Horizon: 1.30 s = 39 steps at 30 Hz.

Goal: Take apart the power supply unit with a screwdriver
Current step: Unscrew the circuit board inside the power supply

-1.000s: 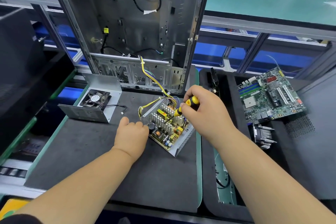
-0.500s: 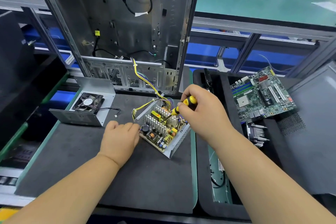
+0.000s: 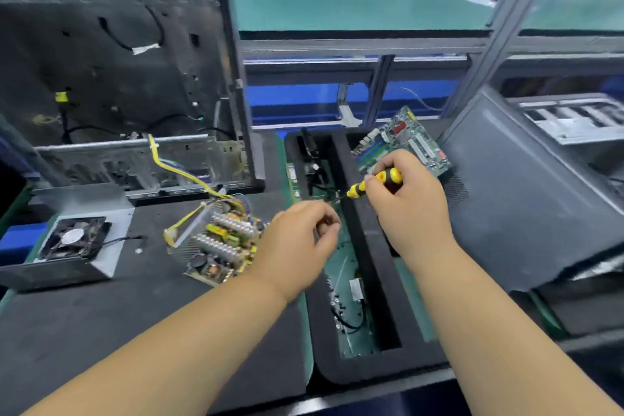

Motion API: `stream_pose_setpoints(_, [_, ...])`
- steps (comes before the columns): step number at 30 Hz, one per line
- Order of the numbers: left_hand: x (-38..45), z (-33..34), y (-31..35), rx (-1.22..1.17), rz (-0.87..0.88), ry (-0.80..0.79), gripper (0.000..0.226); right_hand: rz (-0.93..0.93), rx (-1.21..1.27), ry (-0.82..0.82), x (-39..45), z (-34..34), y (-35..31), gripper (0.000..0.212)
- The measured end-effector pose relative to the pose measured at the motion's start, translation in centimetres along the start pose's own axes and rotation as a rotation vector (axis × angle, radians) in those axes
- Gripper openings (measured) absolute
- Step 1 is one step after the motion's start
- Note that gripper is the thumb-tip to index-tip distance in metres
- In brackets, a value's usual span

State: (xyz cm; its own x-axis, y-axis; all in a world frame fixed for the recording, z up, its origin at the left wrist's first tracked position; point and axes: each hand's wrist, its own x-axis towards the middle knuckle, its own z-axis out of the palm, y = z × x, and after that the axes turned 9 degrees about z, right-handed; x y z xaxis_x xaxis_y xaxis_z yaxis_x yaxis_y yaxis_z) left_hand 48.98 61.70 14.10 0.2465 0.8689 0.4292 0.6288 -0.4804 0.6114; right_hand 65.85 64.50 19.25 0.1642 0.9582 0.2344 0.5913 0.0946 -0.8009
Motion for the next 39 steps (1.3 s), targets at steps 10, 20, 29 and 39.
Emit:
stream_pose_setpoints(10, [1.9, 5.3, 1.1, -0.004, -0.135, -0.112, 0.009, 0.109, 0.077, 0.070, -0.7, -3.9, 3.3, 0.008])
stream_pose_setpoints(20, [0.7, -3.8, -4.4, 0.077, -0.115, -0.008, 0.022, 0.006, 0.176, -0.041, -0.3, 0.4, 0.9, 0.014])
stream_pose_setpoints(29, [-1.4, -7.9, -11.3, 0.259, -0.066, -0.357, 0.035, -0.084, 0.052, -0.189, 0.0, 6.7, -3.8, 0.017])
stream_pose_setpoints(39, [-1.3, -5.2, -14.2, 0.257, 0.081, -0.434, 0.053, -0.037, -0.312, -0.327, -1.0, 11.0, -5.2, 0.014])
